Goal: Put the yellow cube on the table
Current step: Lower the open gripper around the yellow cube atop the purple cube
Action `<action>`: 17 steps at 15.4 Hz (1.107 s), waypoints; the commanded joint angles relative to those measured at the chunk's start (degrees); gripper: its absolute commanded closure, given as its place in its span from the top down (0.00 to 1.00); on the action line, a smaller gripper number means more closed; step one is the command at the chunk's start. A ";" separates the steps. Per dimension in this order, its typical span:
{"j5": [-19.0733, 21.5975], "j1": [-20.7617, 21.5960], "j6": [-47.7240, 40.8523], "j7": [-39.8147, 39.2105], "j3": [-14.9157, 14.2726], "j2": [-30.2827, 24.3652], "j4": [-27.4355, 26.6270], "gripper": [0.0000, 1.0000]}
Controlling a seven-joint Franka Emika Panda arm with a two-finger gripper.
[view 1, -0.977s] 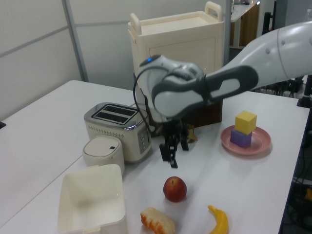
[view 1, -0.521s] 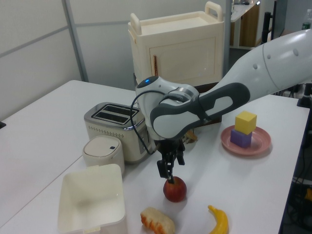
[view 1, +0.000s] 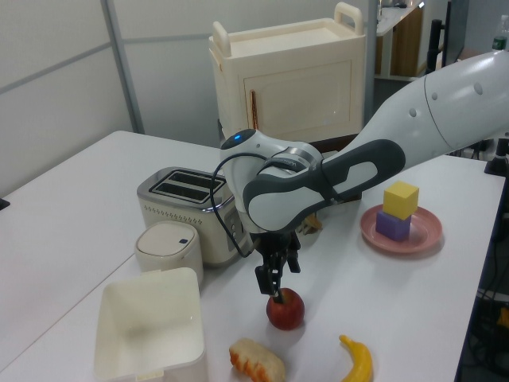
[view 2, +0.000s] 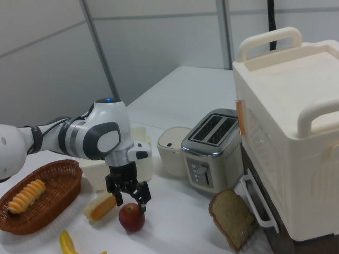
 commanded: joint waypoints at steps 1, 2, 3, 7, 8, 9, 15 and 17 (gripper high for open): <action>-0.90 0.31 0.53 0.11 -0.41 -1.40 -0.42 1.00; -0.90 -0.04 0.09 0.37 -0.68 -1.92 0.19 1.00; -0.99 -0.66 -1.48 0.55 -0.94 -2.80 1.07 1.00; -5.90 -4.17 -6.06 0.64 -3.91 -6.14 2.66 1.00; -6.61 -4.53 -6.15 0.64 -5.93 -6.84 2.66 1.00; -7.22 -4.62 -6.24 0.55 -8.13 -7.20 2.84 1.00; -10.48 -5.59 -7.29 -7.78 -20.87 -7.38 3.45 1.00; -10.13 -5.67 -7.38 -10.51 -23.96 -7.90 3.37 1.00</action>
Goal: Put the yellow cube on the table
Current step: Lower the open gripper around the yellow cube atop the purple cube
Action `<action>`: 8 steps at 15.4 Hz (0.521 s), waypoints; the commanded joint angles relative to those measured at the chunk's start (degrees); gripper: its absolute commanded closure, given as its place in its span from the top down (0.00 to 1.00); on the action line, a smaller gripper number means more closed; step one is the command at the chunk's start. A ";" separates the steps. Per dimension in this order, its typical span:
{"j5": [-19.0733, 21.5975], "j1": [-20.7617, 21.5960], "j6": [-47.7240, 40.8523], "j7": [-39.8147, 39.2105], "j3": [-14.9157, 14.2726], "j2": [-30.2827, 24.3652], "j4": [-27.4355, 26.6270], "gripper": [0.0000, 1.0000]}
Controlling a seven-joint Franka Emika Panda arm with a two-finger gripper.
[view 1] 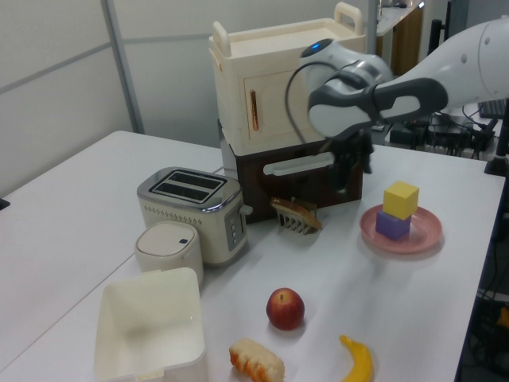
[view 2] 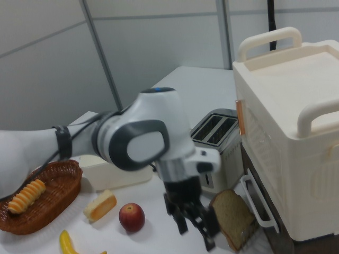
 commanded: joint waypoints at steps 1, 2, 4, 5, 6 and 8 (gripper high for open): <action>-0.05 0.99 -1.60 -5.89 -6.20 -1.00 -0.54 1.00; 0.04 0.90 -1.51 -7.82 -7.43 -0.73 -0.72 1.00; 0.12 0.90 -1.25 -12.21 -8.85 -0.38 -1.77 1.00; 0.12 0.90 -0.72 -12.67 -8.94 -0.03 -3.08 1.00; 0.12 0.82 -0.63 -12.67 -8.94 0.49 -3.53 1.00; 1.08 0.12 0.15 -12.94 -9.03 0.50 -4.23 1.00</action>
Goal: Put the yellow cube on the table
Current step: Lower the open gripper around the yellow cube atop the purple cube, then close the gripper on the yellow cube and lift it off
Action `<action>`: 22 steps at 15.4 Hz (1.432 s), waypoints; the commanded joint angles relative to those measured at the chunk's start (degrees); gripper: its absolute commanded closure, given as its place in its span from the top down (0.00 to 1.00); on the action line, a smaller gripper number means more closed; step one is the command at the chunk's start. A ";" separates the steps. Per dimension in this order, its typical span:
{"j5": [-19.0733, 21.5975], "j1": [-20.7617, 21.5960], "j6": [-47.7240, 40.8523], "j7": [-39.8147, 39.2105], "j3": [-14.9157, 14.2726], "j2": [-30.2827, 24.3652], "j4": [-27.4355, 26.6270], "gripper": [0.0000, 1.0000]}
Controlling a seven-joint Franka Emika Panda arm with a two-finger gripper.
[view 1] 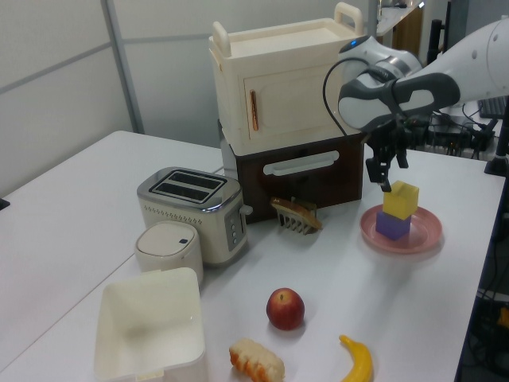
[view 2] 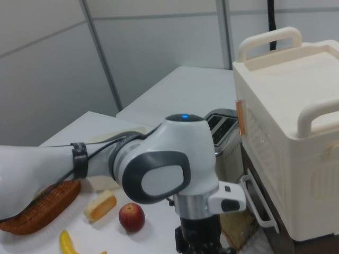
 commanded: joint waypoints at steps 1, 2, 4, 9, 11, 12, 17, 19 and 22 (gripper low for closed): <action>2.21 -0.53 1.75 -1.57 -0.64 -0.15 -2.36 1.00; 2.65 -1.06 3.76 -1.66 -0.73 0.02 -3.23 1.00; 2.83 -0.98 6.41 -0.96 -0.73 1.51 -4.03 1.00; 2.83 -1.15 6.86 -0.52 -0.73 2.31 -4.39 0.93; 2.92 -1.50 6.86 -0.61 -0.73 2.31 -4.39 0.68; 2.92 -1.51 6.86 -0.61 -0.73 2.22 -4.30 0.48; 7.56 1.56 0.64 -0.08 0.67 0.99 -2.37 0.18; 9.16 5.50 -0.26 4.81 1.29 0.64 -2.36 0.19; 9.25 9.82 0.44 14.14 5.75 1.52 -2.54 0.25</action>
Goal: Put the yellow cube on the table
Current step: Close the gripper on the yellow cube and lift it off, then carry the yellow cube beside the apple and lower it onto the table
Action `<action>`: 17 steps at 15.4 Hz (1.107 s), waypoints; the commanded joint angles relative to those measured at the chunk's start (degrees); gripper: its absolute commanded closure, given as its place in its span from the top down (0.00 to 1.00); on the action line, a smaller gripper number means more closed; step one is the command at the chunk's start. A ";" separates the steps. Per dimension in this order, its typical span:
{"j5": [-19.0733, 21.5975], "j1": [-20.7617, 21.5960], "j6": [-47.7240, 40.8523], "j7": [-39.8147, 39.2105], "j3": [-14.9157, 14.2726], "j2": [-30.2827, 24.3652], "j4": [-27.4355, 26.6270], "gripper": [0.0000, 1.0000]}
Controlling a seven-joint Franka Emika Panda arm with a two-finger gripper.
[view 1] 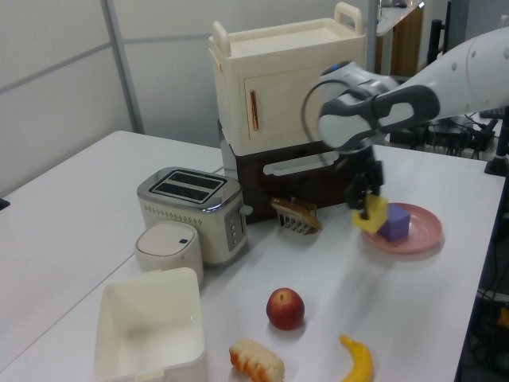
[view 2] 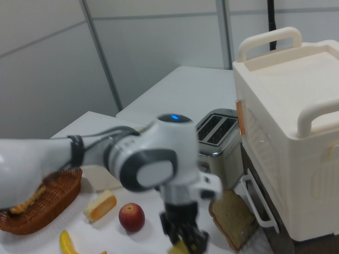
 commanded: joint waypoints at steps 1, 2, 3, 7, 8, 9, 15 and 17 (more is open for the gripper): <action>0.45 4.73 -0.78 10.60 6.12 0.10 -0.56 0.29; 0.37 5.43 -0.60 13.58 8.76 0.97 -0.47 0.33; -0.24 6.31 -0.51 16.40 10.44 1.68 -0.56 0.43; -0.25 11.05 2.82 23.97 12.39 6.07 -0.47 0.65; -0.25 12.19 4.31 25.46 12.39 6.95 -0.39 0.90; -0.34 12.81 5.80 26.87 12.39 7.48 -0.39 1.00; -0.25 12.82 4.25 26.98 12.39 6.79 3.47 1.00; 0.01 12.21 -0.31 26.19 12.39 5.12 6.54 1.00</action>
